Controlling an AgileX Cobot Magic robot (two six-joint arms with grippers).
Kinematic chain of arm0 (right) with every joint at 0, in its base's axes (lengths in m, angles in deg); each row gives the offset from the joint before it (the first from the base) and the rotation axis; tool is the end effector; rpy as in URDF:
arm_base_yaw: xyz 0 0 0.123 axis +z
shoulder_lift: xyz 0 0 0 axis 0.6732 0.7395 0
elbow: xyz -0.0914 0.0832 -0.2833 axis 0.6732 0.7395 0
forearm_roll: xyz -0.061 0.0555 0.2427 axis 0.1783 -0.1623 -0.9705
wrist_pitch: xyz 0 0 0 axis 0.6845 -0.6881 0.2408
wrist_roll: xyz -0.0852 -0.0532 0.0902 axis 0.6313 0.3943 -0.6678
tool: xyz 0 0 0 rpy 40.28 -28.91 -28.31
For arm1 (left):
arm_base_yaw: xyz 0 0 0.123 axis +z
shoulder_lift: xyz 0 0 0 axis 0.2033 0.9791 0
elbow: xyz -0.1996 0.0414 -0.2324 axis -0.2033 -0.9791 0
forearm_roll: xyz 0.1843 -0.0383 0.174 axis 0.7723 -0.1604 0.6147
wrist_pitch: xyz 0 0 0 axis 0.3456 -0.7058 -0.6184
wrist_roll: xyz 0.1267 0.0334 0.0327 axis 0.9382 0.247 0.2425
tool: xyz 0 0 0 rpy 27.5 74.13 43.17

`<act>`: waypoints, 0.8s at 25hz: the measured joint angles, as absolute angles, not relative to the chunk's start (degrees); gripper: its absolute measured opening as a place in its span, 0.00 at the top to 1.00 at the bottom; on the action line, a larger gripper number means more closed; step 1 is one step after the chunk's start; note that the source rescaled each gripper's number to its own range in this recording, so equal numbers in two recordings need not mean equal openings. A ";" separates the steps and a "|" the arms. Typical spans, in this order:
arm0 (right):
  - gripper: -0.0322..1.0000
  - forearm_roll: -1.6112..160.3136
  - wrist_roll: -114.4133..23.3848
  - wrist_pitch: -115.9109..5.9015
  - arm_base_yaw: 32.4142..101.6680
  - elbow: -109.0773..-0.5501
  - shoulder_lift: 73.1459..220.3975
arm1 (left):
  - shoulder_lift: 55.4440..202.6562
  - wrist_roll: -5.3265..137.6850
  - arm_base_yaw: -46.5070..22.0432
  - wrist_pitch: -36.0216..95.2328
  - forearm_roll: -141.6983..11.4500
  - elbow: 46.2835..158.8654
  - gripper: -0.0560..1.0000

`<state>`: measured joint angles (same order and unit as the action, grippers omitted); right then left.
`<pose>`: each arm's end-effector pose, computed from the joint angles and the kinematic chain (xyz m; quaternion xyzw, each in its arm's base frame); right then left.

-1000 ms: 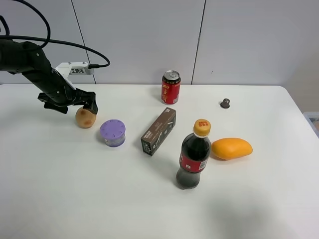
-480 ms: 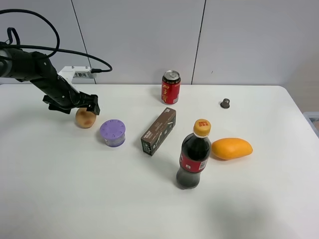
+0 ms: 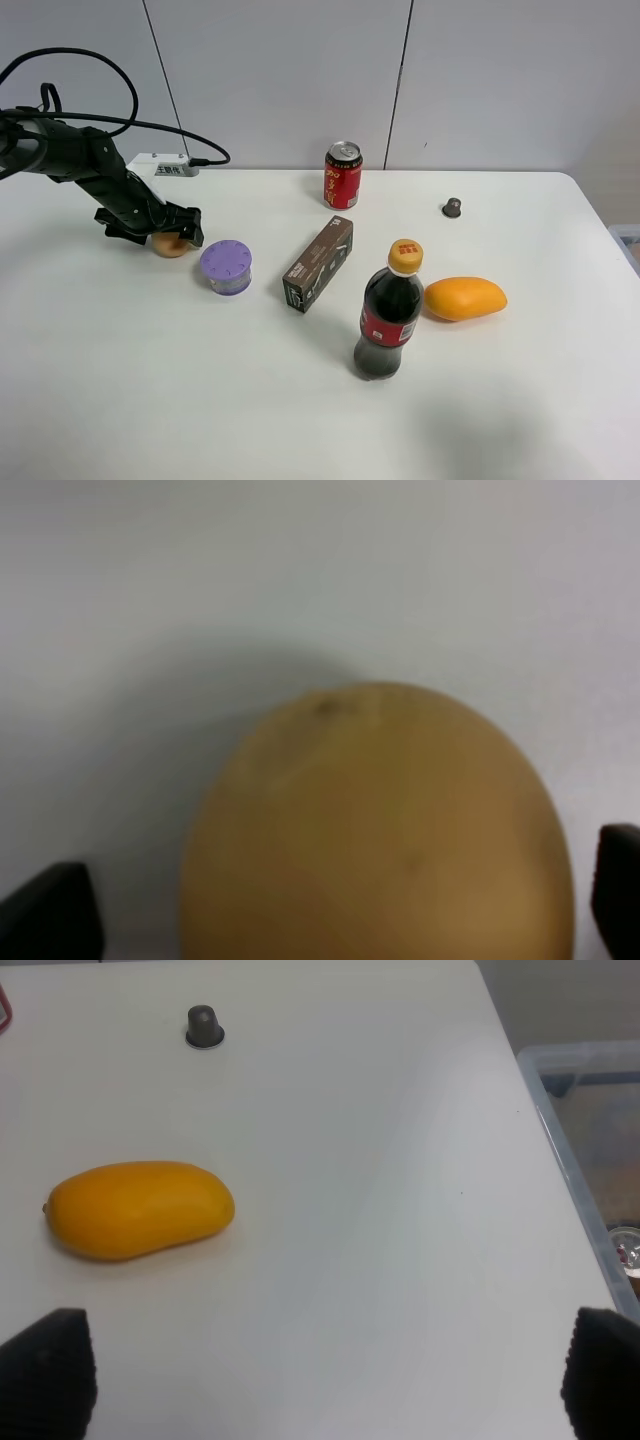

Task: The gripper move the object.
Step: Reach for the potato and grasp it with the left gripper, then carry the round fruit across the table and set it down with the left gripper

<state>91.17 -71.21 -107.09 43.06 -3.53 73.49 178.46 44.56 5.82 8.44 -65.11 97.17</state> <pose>0.0129 -0.0080 0.2600 0.0171 0.8531 -0.0179 0.5211 0.4450 -0.0596 0.0766 0.0616 0.9782 -0.0581 0.1896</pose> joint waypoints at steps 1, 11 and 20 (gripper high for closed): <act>0.00 91.17 -71.21 -107.09 43.06 -3.53 73.49 | 178.61 44.63 5.82 8.69 -65.07 97.19 0.00; 0.00 91.10 -71.21 -107.09 43.06 -3.53 73.49 | 178.98 44.79 5.82 8.49 -65.13 97.30 0.31; 0.00 91.00 -71.21 -107.09 43.06 -3.53 73.49 | 173.23 45.63 5.82 -5.25 -68.04 97.45 0.90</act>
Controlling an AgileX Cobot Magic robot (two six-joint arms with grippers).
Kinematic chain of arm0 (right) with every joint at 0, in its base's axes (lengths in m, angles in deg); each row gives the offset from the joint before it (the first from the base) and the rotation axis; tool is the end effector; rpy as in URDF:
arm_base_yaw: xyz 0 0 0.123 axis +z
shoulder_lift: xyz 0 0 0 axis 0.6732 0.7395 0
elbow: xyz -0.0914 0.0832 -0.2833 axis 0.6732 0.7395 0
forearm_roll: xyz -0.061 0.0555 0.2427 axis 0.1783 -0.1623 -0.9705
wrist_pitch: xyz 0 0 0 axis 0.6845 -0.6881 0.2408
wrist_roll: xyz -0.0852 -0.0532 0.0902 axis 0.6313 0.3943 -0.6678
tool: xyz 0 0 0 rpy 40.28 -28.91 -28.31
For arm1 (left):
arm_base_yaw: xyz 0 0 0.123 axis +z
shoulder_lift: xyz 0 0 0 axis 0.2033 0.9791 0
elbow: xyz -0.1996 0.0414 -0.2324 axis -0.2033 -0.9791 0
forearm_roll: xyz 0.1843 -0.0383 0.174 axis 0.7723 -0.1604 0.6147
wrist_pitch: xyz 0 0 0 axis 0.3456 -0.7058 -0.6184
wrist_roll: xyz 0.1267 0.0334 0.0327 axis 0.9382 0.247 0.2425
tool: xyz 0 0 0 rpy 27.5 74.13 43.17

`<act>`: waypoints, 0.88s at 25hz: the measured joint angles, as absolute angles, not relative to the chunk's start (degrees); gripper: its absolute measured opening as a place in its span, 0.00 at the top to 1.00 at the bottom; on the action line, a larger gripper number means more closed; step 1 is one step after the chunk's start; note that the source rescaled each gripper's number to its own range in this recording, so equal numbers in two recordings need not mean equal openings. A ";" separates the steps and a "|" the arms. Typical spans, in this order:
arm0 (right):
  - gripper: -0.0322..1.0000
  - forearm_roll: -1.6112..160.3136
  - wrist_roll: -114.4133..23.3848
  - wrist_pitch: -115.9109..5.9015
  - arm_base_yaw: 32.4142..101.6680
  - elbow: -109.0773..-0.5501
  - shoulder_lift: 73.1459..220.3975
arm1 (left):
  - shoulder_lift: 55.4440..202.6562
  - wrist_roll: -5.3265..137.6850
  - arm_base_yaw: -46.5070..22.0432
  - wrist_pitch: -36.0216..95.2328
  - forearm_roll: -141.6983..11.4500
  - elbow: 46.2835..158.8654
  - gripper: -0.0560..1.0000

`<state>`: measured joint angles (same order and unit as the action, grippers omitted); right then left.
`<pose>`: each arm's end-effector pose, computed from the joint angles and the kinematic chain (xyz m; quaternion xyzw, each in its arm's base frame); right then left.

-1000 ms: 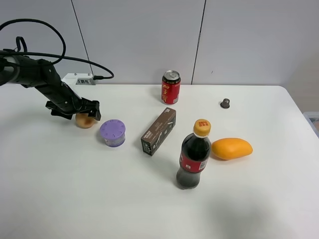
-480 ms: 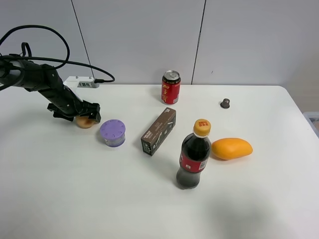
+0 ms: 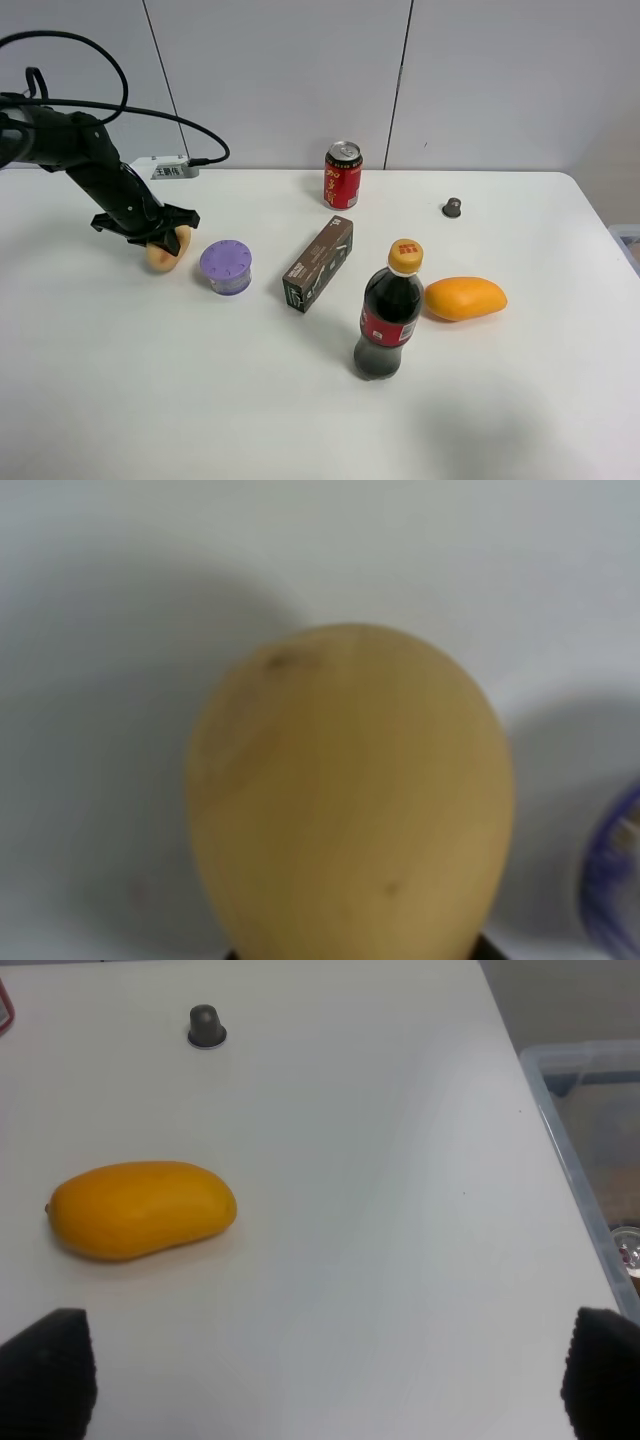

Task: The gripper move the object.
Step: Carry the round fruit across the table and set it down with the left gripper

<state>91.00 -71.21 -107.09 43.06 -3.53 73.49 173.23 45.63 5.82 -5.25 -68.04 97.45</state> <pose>0.0129 -0.0076 0.2600 0.0171 0.8532 -0.0164 0.5211 0.4186 -0.0674 0.1094 0.0671 0.9858 -0.0938 0.1221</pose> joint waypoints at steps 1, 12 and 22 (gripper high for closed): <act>0.00 91.00 -71.21 -107.09 43.06 -3.53 73.49 | 171.55 46.43 5.82 -6.24 -68.04 97.45 0.90; 0.00 91.00 -71.21 -107.09 43.06 -3.53 73.49 | 149.46 69.65 2.30 -23.58 -75.65 99.83 0.92; 0.00 91.00 -71.21 -107.09 43.06 -3.53 73.49 | 140.96 76.13 -13.81 -21.89 -88.77 99.89 0.92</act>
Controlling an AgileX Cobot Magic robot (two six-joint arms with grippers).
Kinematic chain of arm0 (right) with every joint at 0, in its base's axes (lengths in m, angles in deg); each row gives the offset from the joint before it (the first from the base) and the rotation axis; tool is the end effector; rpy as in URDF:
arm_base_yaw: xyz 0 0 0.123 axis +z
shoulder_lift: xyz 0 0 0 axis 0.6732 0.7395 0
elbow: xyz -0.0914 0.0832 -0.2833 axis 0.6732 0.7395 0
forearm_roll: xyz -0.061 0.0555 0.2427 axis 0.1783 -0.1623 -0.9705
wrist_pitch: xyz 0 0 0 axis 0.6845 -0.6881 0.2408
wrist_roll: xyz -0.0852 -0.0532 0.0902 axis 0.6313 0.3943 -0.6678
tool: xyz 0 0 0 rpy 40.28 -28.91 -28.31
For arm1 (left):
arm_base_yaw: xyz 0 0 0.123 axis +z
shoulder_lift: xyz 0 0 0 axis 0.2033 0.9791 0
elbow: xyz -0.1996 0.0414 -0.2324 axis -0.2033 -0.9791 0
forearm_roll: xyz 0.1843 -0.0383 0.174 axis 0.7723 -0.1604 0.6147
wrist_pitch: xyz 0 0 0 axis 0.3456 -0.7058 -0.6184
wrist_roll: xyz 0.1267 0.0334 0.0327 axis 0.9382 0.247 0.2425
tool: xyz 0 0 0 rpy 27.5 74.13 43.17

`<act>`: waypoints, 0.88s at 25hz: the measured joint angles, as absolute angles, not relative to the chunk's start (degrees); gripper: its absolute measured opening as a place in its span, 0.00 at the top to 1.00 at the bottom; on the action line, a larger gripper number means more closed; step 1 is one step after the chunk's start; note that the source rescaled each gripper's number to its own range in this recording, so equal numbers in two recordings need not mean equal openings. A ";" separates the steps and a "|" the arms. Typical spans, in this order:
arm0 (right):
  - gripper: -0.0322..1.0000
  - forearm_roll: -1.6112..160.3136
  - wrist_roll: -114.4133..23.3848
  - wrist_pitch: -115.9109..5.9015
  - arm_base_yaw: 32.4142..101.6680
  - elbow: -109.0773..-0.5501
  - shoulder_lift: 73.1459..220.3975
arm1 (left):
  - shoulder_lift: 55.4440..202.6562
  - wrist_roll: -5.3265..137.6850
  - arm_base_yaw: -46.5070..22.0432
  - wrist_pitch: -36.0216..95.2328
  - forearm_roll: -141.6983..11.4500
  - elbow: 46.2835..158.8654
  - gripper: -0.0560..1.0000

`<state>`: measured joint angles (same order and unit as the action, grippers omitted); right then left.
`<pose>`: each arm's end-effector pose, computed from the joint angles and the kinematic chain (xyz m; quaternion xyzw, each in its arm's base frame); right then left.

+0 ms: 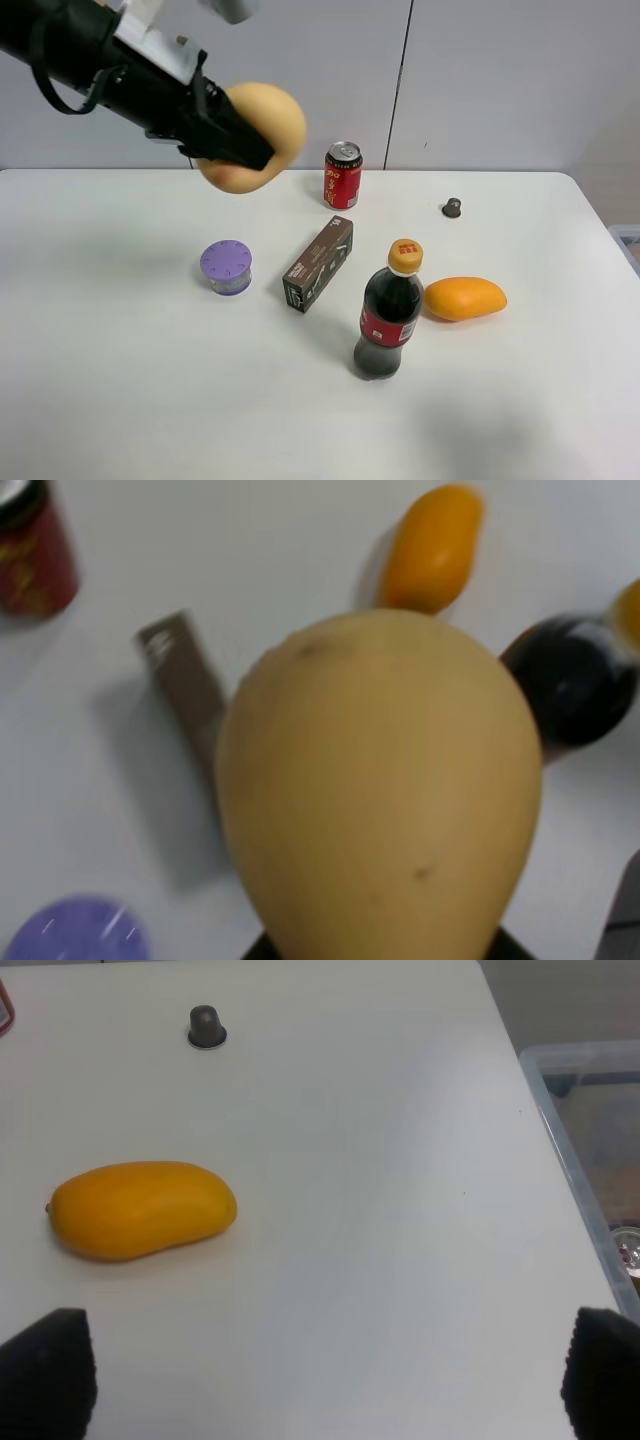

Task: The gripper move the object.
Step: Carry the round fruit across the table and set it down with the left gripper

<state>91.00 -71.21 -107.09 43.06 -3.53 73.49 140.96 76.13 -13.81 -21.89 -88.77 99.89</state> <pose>0.0129 -0.0076 0.2600 0.0171 0.8532 -0.0164 0.5211 0.2777 -0.2072 0.3467 0.4357 0.8082 -0.2562 0.3022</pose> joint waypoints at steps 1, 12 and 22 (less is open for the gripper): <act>0.00 91.00 -71.21 -107.09 43.06 -3.53 73.49 | 140.96 75.21 -15.49 -20.07 -89.19 99.89 0.93; 0.00 91.00 -71.21 -107.09 43.06 -3.53 73.49 | 140.96 73.01 -27.96 17.28 -90.18 99.99 0.93; 0.00 91.00 -71.21 -107.09 43.06 -3.53 73.49 | 150.81 73.06 -27.96 19.71 -90.79 110.38 0.93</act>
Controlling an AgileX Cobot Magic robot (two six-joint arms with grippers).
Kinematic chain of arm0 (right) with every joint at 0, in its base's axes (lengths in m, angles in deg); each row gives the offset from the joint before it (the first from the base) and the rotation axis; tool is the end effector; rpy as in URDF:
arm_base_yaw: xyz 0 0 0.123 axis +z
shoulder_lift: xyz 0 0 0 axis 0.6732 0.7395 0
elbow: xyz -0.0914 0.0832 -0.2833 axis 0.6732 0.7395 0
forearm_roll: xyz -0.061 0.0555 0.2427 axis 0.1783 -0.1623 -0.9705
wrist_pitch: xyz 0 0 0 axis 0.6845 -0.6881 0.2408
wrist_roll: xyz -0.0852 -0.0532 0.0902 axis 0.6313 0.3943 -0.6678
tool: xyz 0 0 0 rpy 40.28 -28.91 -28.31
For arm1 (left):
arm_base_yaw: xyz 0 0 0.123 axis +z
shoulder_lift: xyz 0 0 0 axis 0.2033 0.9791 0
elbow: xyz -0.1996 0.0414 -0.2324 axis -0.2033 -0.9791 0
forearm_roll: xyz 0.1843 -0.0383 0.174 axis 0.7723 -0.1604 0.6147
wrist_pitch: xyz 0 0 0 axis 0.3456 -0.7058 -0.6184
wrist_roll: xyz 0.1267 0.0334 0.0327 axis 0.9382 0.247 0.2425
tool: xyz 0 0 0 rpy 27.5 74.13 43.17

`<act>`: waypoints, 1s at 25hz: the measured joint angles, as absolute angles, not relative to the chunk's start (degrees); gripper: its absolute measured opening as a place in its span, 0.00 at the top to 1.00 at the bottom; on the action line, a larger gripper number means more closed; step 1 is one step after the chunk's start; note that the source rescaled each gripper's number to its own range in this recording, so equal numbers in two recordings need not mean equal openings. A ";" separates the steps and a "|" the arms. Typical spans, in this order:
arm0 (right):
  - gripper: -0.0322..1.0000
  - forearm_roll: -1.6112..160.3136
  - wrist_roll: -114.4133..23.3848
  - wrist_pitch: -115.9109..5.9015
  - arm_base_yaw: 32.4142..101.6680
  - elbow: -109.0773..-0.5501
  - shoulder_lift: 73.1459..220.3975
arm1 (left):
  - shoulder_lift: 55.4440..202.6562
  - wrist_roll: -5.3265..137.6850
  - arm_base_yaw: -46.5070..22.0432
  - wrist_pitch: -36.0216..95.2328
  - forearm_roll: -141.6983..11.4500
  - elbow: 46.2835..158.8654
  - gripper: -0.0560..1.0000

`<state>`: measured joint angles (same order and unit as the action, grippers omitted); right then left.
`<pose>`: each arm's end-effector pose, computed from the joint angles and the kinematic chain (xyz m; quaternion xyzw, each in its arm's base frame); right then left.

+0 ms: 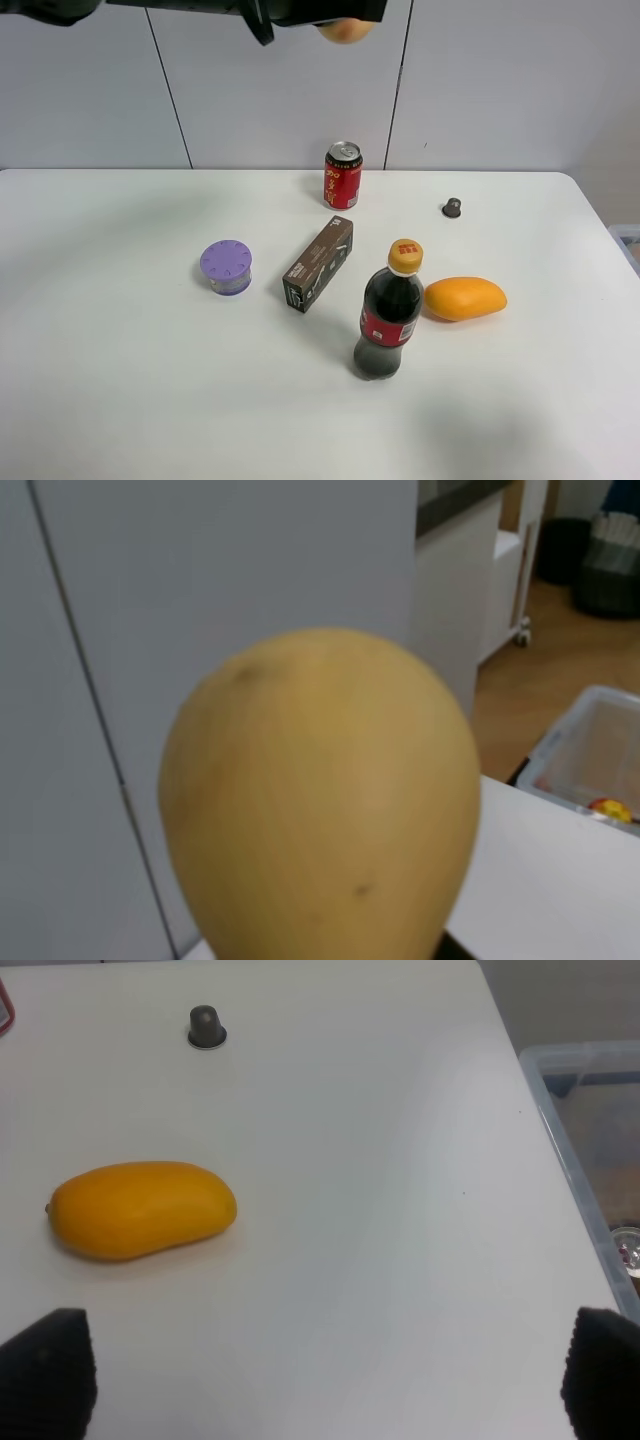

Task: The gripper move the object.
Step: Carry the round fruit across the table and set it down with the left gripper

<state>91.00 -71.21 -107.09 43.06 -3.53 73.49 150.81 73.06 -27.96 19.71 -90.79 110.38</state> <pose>0.0129 -0.0076 0.2600 0.0171 0.8532 -0.0164 0.5211 0.3338 -0.3035 0.4050 0.3256 0.7123 -0.2530 0.5680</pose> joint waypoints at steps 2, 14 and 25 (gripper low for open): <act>0.00 91.00 -71.21 -107.09 43.06 -3.53 73.49 | 154.84 73.06 -27.96 15.69 -90.79 115.08 0.93; 0.00 91.00 -71.21 -107.09 43.06 -3.53 73.49 | 177.93 68.22 -27.96 6.00 -90.79 136.59 0.94; 0.00 91.00 -71.21 -107.09 43.06 -3.53 73.49 | 190.88 70.62 -27.96 3.51 -90.74 137.31 0.94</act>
